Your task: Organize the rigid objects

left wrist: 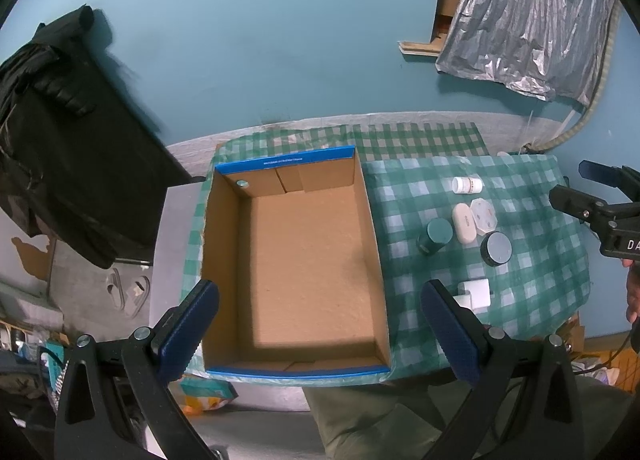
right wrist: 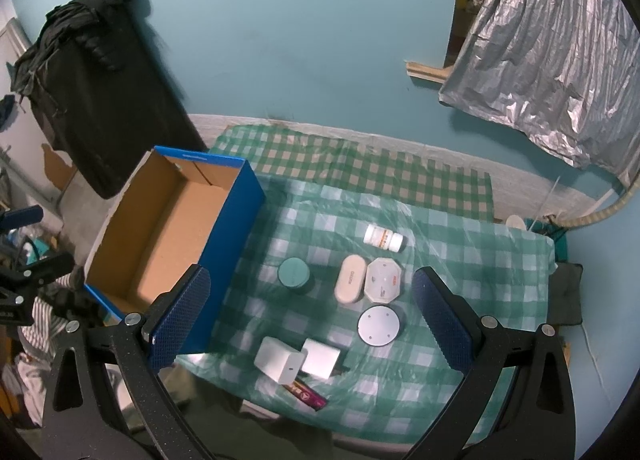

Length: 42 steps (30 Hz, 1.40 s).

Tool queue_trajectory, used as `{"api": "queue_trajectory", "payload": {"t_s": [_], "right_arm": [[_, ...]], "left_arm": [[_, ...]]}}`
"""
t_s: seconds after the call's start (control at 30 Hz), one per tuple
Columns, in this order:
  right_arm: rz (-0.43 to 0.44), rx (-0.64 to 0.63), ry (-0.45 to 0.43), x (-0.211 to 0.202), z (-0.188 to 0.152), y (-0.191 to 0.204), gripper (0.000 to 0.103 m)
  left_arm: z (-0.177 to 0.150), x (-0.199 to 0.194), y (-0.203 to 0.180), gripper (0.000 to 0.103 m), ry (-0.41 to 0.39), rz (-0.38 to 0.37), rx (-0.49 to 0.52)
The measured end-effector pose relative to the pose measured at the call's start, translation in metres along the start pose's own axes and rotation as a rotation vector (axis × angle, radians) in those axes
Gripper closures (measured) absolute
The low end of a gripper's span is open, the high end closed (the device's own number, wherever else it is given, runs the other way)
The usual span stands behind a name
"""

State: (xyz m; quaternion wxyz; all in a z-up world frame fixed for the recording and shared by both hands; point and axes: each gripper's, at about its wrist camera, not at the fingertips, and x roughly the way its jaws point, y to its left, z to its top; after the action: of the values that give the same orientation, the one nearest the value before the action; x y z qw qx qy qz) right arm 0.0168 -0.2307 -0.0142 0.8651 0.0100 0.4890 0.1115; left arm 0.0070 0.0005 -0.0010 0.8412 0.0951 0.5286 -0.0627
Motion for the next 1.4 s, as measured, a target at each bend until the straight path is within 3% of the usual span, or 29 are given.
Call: {"api": "queue_trajectory", "payload": {"t_s": [1.4], "right_arm": [[-0.004,-0.001,0.022,0.0012,-0.0072,-0.0011,0.001]], "left_arm": [[-0.0029,0.0009,-0.0050,0.001,0.009,0.013,0.024]]}}
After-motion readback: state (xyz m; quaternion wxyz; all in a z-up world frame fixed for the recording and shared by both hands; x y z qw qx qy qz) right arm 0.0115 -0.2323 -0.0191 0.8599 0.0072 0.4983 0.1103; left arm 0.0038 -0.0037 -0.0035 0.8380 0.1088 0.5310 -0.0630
